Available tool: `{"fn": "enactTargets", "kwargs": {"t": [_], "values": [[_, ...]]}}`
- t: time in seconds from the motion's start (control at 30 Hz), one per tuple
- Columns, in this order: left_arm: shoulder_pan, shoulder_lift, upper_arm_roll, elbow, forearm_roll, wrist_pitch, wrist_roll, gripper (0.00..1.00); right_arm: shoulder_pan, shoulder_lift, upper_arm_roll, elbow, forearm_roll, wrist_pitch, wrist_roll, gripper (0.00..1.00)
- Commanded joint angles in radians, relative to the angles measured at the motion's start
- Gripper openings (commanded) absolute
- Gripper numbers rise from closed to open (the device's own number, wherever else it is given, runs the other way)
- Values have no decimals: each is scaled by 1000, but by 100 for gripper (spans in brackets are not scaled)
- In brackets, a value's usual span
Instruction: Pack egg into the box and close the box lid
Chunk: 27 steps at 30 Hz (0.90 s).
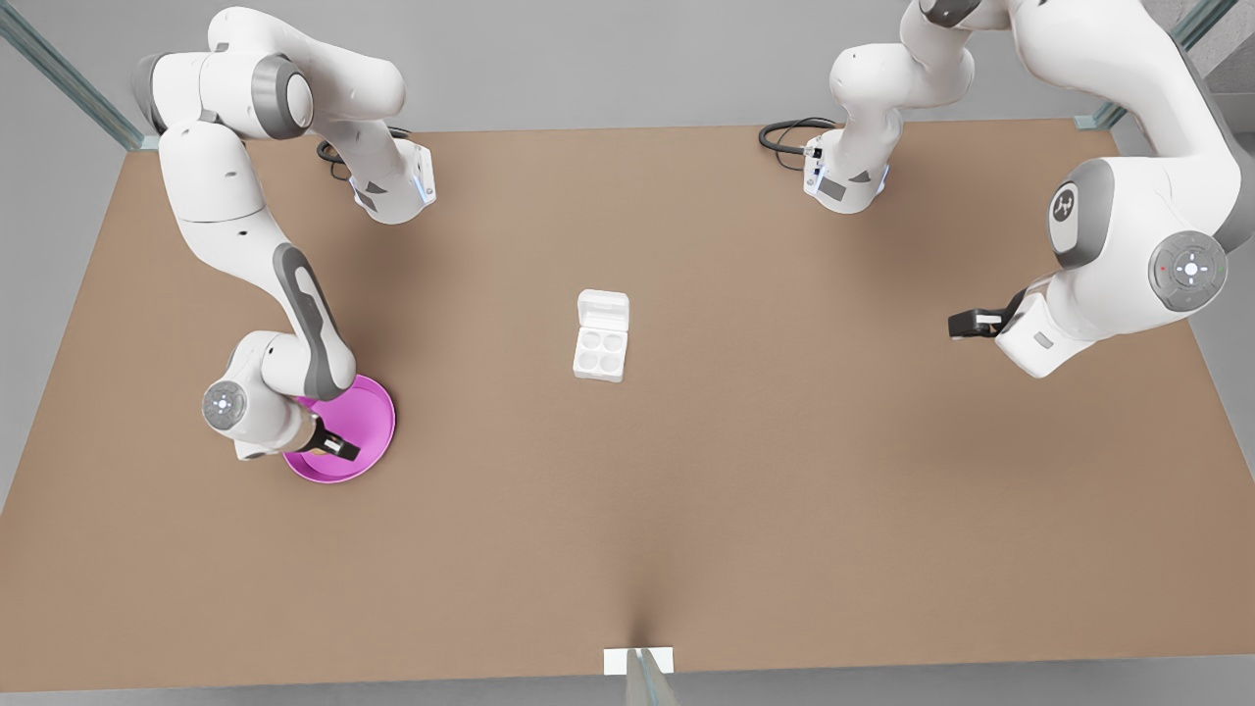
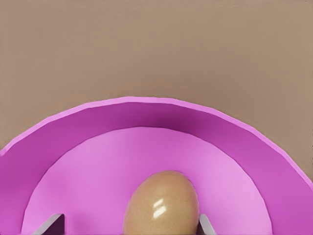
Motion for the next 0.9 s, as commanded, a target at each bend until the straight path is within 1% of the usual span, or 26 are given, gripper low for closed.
{"fn": "enactTargets", "kwargs": {"t": [0.0,0.1,0.13,0.17,0.23,0.33,0.37,0.67,0.73,0.87], "values": [[0,0,0,0,0,0,0,100,-2,0,0,0,0,0,0,94],[0,1,0,0,0,0,0,100,-2,2,0,8,0,0,-2,94],[0,1,1,0,0,0,0,100,-2,5,0,10,0,0,-2,91],[0,1,1,0,0,0,0,100,-2,6,0,14,0,0,-2,85],[0,1,1,0,0,0,0,100,-3,15,0,30,0,0,-2,78],[0,1,0,0,0,0,0,100,-3,21,0,34,0,0,-2,67],[0,3,1,0,0,0,0,100,-3,21,0,33,0,0,-2,66],[0,6,1,0,0,2,0,100,0,14,0,33,0,-14,0,66],[0,6,0,0,0,2,0,100,0,12,2,33,0,-14,0,63],[0,8,1,2,0,3,0,100,-2,11,0,31,0,-15,-3,62]]}}
